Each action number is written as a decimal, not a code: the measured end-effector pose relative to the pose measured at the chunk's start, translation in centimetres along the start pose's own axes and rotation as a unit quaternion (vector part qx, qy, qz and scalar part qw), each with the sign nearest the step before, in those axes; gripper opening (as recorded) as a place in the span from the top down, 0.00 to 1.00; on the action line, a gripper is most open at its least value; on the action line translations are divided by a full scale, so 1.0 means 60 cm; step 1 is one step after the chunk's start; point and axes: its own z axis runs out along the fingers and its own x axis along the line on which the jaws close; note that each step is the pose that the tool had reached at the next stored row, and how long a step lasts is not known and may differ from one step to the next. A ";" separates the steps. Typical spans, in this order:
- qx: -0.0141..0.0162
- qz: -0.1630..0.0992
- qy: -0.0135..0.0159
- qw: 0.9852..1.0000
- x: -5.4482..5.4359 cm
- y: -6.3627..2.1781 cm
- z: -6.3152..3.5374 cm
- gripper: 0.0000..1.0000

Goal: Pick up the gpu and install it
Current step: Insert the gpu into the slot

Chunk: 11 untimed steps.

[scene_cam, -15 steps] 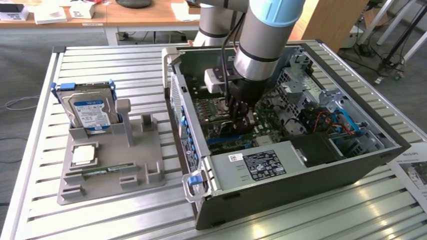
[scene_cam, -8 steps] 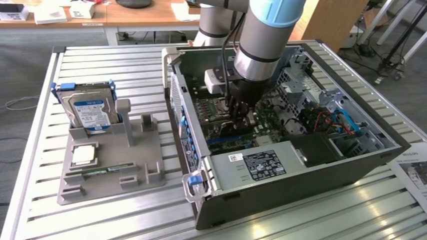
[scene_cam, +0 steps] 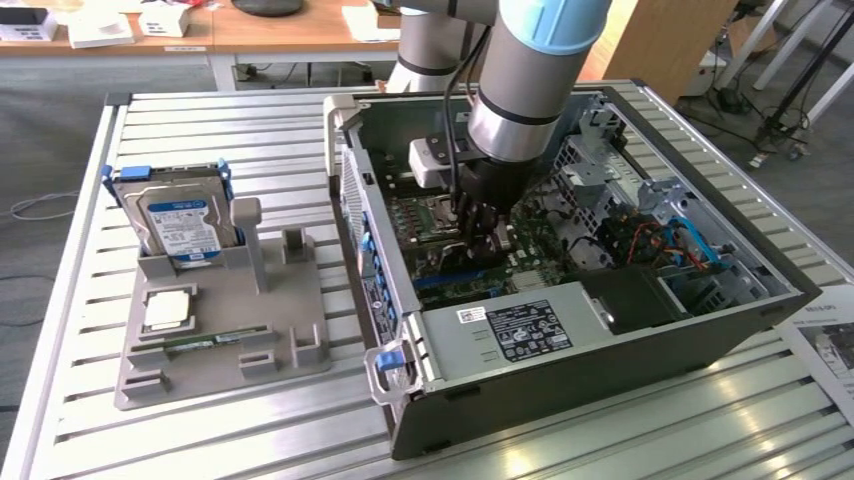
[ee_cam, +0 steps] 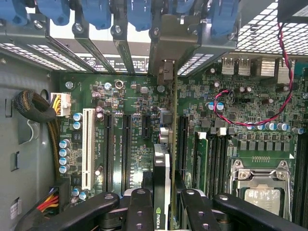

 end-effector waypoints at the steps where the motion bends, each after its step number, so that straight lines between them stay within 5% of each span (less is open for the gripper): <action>1: 0.000 0.000 0.000 1.000 0.000 0.000 0.000 0.73; 11: 0.000 -0.004 0.000 1.000 0.000 0.000 0.001 0.73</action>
